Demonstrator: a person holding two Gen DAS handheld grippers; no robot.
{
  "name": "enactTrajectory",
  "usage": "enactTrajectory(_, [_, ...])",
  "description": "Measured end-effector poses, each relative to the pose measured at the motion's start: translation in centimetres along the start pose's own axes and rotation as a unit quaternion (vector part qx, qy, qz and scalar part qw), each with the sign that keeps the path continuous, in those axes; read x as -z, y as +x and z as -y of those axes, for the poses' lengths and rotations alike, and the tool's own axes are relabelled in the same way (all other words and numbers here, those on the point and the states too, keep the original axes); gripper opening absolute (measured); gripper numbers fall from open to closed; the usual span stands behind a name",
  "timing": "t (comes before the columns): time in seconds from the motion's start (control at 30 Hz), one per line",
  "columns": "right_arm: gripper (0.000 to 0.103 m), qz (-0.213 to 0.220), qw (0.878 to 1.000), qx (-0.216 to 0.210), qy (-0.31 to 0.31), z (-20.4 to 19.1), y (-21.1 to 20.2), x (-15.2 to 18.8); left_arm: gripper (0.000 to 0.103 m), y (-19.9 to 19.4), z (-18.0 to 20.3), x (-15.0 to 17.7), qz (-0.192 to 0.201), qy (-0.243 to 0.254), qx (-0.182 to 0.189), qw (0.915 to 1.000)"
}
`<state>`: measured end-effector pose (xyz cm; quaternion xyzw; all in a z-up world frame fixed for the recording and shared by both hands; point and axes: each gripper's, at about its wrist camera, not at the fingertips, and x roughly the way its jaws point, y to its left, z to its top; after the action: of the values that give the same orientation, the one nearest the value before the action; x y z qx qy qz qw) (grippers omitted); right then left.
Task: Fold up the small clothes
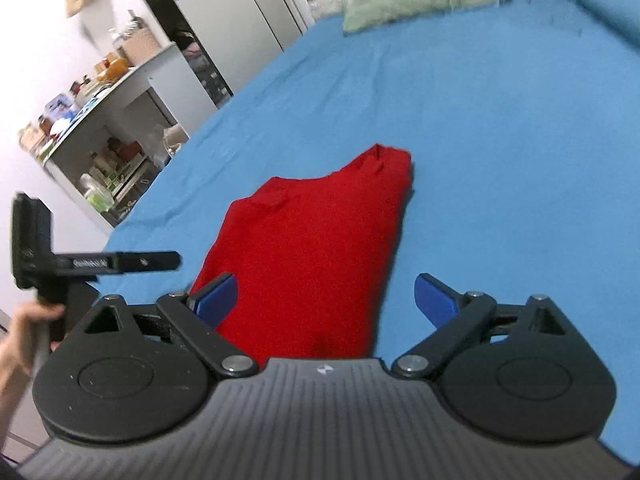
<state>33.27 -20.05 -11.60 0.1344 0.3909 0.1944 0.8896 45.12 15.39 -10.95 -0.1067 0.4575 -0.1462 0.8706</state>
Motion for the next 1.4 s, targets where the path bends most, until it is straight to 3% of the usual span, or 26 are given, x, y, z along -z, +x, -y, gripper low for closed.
enactTrajectory(0.13, [0.103, -0.031, 0.998, 0.004, 0.049, 2.1, 4.7, -0.6, 0.096, 3.2, -1.0, 0.1, -0.022, -0.008, 0.007, 0.9997])
enactTrajectory(0.3, [0.103, -0.030, 0.995, -0.013, 0.092, 3.8, 8.0, 0.9, 0.092, 4.5, -1.1, 0.4, -0.028, 0.014, 0.007, 0.9995])
enactTrajectory(0.47, [0.078, -0.028, 0.994, -0.021, 0.102, 4.3, 10.5, 1.2, 0.092, 5.5, -1.2, 0.4, -0.010, -0.002, 0.013, 0.9999])
enactTrajectory(0.5, [0.065, -0.027, 0.994, -0.028, 0.100, 4.1, 10.6, 1.1, 0.081, 5.6, -1.1, 0.4, -0.009, -0.004, 0.013, 0.9999])
enactTrajectory(0.53, [0.054, -0.029, 0.994, -0.030, 0.100, 3.8, 10.8, 1.0, 0.056, 5.7, -0.8, 0.3, -0.010, -0.007, 0.020, 0.9997])
enactTrajectory(0.57, [0.048, -0.027, 0.995, -0.025, 0.094, 3.5, 10.7, 0.9, 0.051, 6.0, -0.5, 0.1, -0.016, -0.017, 0.036, 0.9991])
enactTrajectory(0.63, [0.040, -0.019, 0.996, -0.019, 0.082, 2.7, 10.2, 0.6, 0.034, 5.4, 0.4, -0.2, -0.012, -0.012, 0.024, 0.9996])
enactTrajectory(0.7, [0.038, -0.008, 0.996, -0.023, 0.082, 2.2, 9.1, 0.3, 0.030, 3.8, 1.9, -0.2, 0.000, 0.012, 0.017, 0.9998])
enactTrajectory(0.87, [0.038, 0.019, 0.994, -0.056, 0.088, 2.2, 2.3, 0.8, 0.028, -1.0, 6.7, 1.6, 0.023, 0.056, 0.048, 0.9970])
enactTrajectory(1.07, [0.038, 0.027, 0.992, -0.064, 0.104, 5.0, -8.4, 4.8, 0.028, -5.2, 13.4, 8.5, 0.030, 0.064, 0.091, 0.9934])
enactTrajectory(1.2, [0.039, 0.003, 0.995, -0.019, 0.095, 7.2, -11.4, 9.8, 0.028, -3.4, 16.7, 14.0, 0.012, 0.071, 0.075, 0.9946])
enactTrajectory(1.3, [0.041, -0.013, 0.993, 0.016, 0.117, 9.6, -10.9, 13.4, 0.028, -2.0, 17.9, 16.4, 0.027, 0.092, 0.025, 0.9950])
enactTrajectory(1.37, [0.043, 0.004, 0.991, 0.010, 0.130, 10.6, -10.8, 14.8, 0.033, -2.3, 18.3, 16.8, 0.041, 0.101, 0.013, 0.9939])
enactTrajectory(1.4, [0.049, 0.012, 0.990, 0.005, 0.141, 10.9, -10.9, 15.1, 0.041, -2.6, 18.5, 16.6, 0.043, 0.103, 0.005, 0.9937])
